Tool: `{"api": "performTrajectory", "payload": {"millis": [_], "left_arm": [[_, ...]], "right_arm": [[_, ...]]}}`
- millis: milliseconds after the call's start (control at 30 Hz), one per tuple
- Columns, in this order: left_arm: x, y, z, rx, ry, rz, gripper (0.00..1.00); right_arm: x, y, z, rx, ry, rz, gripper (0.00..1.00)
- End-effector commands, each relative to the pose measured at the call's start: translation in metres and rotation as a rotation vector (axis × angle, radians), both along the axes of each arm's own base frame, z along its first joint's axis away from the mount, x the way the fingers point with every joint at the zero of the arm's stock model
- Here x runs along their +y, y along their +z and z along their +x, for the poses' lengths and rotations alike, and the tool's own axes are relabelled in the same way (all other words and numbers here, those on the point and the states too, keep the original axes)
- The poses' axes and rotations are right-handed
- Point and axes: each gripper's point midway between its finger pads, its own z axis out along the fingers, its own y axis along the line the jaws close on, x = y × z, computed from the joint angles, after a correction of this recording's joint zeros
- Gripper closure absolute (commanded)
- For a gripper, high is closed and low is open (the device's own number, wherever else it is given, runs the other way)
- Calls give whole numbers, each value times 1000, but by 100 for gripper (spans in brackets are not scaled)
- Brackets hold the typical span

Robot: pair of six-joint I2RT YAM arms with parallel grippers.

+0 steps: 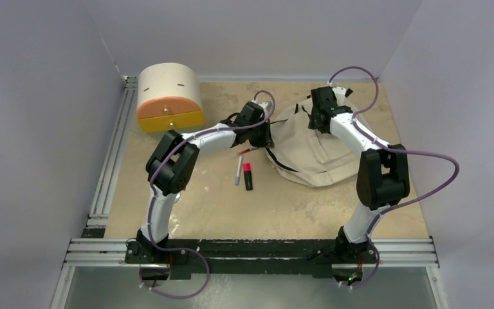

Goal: Pack the student bag
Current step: Unzip the student bag at the center of the board.

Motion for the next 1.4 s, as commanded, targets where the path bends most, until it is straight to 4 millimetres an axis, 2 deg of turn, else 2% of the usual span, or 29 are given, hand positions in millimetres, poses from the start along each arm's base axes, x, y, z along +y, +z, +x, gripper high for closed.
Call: {"api": "performTrajectory", "payload": {"millis": [0,200,400,567,767,1100,1267,1367], "left_arm": [[4,3,7,-30,-19,18,100],[3,5,7,-29,-30,10,100],[3,4,6,-26,-33,14,100],[4,2,5,-22,-33,16,100],[8,1,4,-17,-27,19,100],[11,1,3,-15,-26,20,100],[11,1,2,-12,-24,19,100],[12,1,4,-14,-20,18,100]], "right_arm": [[-1,-2,1,38,36,-53,19],[18,-16,-1,82,104,-27,16],[52,-22,-1,100,215,35,12],[60,-30,-3,121,231,27,10],[43,-35,-6,129,146,-43,11],[14,-25,-10,110,19,-179,22],[6,-21,-10,106,-24,-226,34],[4,-17,-8,88,-38,-230,46]]}}
